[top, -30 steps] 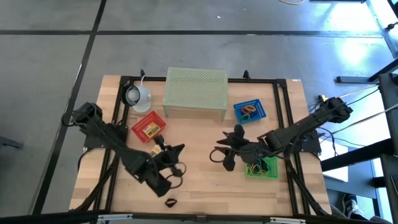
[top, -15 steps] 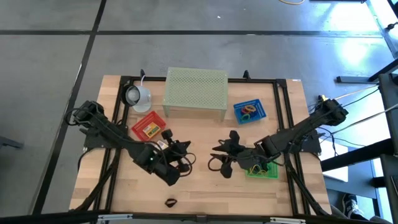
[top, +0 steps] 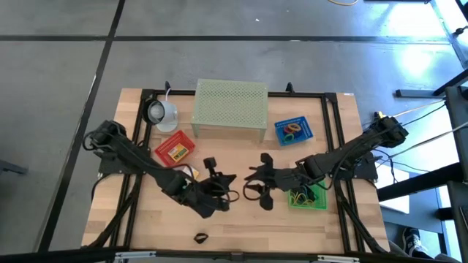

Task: Pick & Place Office Desk Supplies
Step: Put the yellow rubber band into the green bin

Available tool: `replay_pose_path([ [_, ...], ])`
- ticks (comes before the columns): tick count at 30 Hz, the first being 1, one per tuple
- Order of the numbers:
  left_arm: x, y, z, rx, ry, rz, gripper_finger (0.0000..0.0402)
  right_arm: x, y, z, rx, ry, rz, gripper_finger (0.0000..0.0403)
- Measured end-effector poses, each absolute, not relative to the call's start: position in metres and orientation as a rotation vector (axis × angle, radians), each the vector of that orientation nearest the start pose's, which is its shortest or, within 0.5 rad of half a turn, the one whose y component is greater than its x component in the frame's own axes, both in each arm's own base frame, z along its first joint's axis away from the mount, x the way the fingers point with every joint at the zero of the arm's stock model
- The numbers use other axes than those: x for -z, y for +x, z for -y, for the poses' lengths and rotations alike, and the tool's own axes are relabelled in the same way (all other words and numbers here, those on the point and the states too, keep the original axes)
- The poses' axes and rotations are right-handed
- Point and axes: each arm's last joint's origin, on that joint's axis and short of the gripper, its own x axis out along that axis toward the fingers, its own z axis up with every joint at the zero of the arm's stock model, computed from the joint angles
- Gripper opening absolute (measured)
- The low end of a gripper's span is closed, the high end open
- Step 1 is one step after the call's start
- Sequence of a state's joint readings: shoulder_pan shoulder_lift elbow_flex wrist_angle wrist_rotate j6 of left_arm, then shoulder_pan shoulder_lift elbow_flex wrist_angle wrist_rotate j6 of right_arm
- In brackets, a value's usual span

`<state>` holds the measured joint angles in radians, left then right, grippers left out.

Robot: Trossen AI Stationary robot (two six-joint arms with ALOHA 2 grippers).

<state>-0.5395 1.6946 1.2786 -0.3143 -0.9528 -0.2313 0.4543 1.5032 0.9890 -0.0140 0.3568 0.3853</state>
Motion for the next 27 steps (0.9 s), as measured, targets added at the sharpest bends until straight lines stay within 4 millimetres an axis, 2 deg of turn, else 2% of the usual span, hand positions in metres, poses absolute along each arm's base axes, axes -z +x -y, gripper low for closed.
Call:
replay_pose_path([
  [5, -0.266, 0.333, 0.168, -0.361, 0.286, -0.47, 0.0002, -0.255, 0.301, -0.134, -0.019, 0.163, -0.452, 0.0125],
  [14, -0.269, 0.336, 0.166, -0.376, 0.266, -0.437, 0.0002, -0.255, 0.302, -0.131, -0.012, 0.167, -0.447, 0.0153],
  [27, -0.277, 0.34, 0.167, -0.416, 0.279, -0.363, 0.0002, -0.256, 0.302, -0.131, -0.013, 0.169, -0.443, 0.0138],
])
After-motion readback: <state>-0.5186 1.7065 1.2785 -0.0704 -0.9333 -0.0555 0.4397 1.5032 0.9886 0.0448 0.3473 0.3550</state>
